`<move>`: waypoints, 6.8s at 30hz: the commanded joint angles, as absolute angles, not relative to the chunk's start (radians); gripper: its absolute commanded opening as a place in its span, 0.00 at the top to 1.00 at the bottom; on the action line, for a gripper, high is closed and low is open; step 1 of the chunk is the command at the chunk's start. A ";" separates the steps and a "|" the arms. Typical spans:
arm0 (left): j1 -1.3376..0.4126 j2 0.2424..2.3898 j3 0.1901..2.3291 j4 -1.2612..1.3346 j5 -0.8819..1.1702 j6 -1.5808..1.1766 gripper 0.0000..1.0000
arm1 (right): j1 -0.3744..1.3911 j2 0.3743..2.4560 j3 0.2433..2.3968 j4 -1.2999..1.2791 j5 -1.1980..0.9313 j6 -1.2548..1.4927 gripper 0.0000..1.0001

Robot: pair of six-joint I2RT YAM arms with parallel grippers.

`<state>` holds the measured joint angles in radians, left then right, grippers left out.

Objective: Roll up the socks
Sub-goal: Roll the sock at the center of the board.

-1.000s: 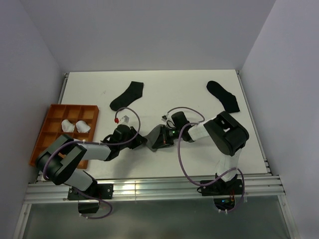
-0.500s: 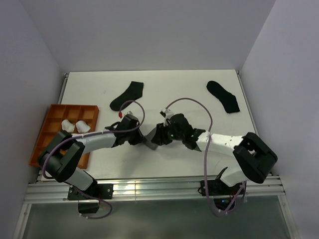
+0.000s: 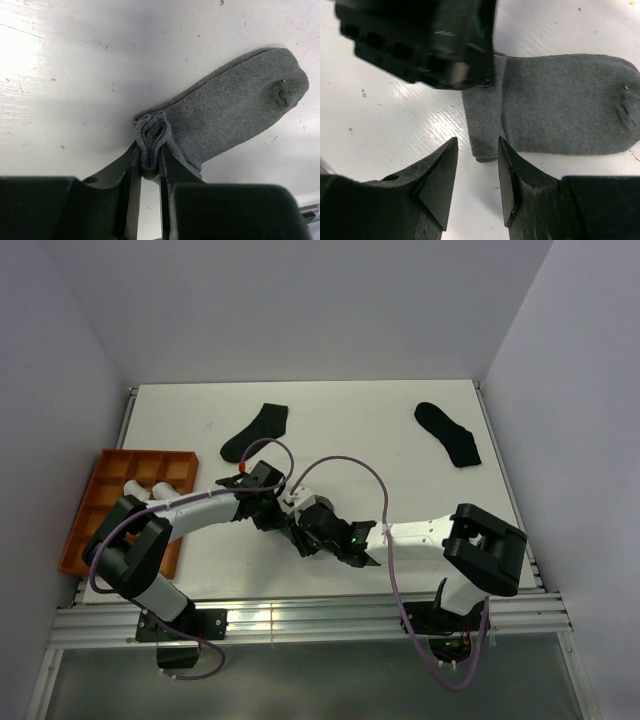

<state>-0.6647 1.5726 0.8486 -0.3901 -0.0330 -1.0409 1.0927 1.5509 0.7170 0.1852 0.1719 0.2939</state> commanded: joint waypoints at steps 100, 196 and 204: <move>-0.649 1.471 0.408 0.166 -0.049 -1.201 0.70 | 0.575 1.915 0.884 0.126 -0.769 0.539 0.76; -0.587 1.351 0.448 0.140 0.086 -1.120 0.35 | 0.580 2.094 0.652 0.755 -0.871 0.864 1.00; -0.589 1.442 0.466 0.135 0.081 -1.109 0.49 | 0.564 2.132 0.658 0.752 -0.884 0.879 1.00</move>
<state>-0.5835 1.3888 0.4534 0.1761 0.1013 -1.1233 0.5789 2.0624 0.6830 0.8494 -0.9489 0.9257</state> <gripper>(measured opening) 0.523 0.198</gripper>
